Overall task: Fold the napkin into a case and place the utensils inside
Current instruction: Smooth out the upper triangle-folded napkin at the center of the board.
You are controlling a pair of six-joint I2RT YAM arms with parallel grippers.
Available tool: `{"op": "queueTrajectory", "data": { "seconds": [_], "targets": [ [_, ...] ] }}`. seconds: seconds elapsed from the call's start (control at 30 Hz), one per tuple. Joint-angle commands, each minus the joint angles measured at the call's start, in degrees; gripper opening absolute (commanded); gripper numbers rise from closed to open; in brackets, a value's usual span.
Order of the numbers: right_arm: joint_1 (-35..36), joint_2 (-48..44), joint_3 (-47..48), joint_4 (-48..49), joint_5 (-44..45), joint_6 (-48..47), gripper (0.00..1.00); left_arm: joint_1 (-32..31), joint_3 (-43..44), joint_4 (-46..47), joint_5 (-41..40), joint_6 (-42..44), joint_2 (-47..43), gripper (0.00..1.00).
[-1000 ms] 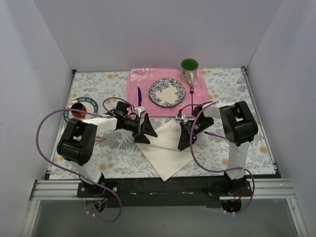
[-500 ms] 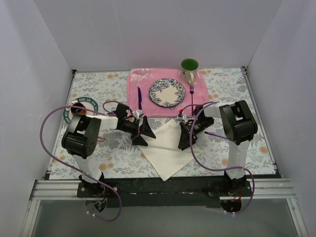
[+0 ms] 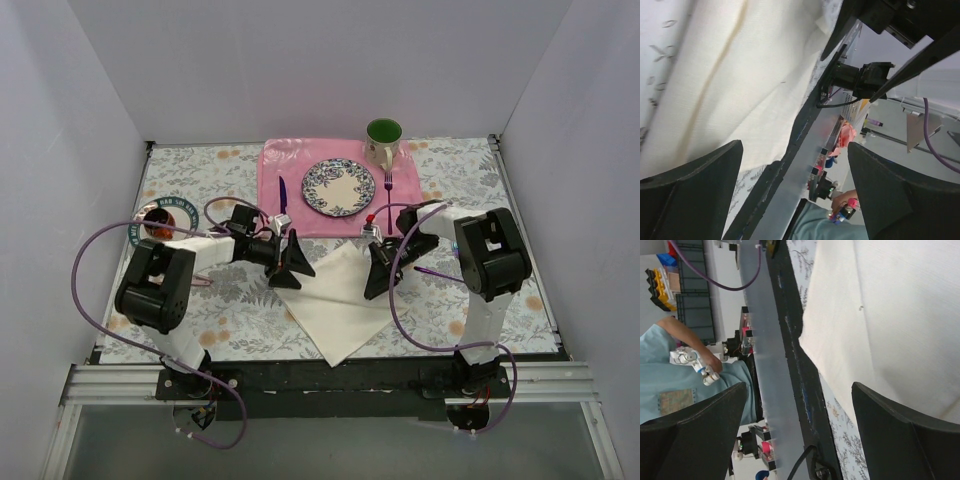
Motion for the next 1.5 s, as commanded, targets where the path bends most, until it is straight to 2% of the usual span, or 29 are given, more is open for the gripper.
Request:
{"op": "queueTrajectory", "data": {
  "seconds": [0.0,0.13,0.33,0.43,0.6,0.67,0.73,0.77,0.87,0.97,1.17,1.47],
  "targets": [
    [1.56,-3.66,2.29,-5.33,-7.5,-5.08,0.95,-3.09,1.06,3.33,3.47,-1.54,-9.15,0.84],
    [4.28,-2.26,4.04,-6.01,-10.14,-5.07,0.95,-5.82,0.71,6.66,2.77,-4.62,-8.37,0.79],
    [7.97,4.16,9.05,-12.8,-13.93,-13.16,0.96,-5.12,-0.08,6.41,1.27,-5.33,-3.63,0.67],
    [9.64,5.39,9.58,-12.71,-15.16,-14.04,0.96,-4.42,0.62,3.52,-0.48,-3.67,-1.0,0.56],
    [10.79,7.32,10.9,-12.19,-15.52,-13.69,0.97,-3.98,0.8,0.79,-1.63,-1.73,2.18,0.51],
    [10.97,6.63,11.34,-9.03,-15.07,-7.29,0.99,-3.98,0.18,0.88,-1.54,-2.25,2.97,0.57],
    [10.97,4.35,10.73,-0.8,-13.24,-0.29,0.99,-3.89,0.18,0.96,-1.45,-2.17,2.8,0.63],
    [10.79,2.6,8.73,3.77,-11.84,9.85,0.99,-3.8,0.27,0.96,-0.23,-2.08,2.53,0.67],
    [10.7,-9.24,3.45,24.68,-4.02,27.2,0.99,-3.89,-0.43,2.63,1.36,-2.78,-0.18,0.69],
    [10.88,-11.83,-0.6,32.54,-3.38,32.17,0.99,-3.89,-1.31,2.98,-0.13,-2.43,-2.47,0.69],
    [13.77,-11.49,-5.44,47.03,-5.32,41.59,0.99,-3.45,-2.98,5.09,0.83,-3.13,-1.86,0.61],
    [18.0,-7.89,-8.78,59.79,-5.85,50.2,0.99,-1.51,-4.3,5.97,0.57,-1.99,1.83,0.61]
  ]
}}
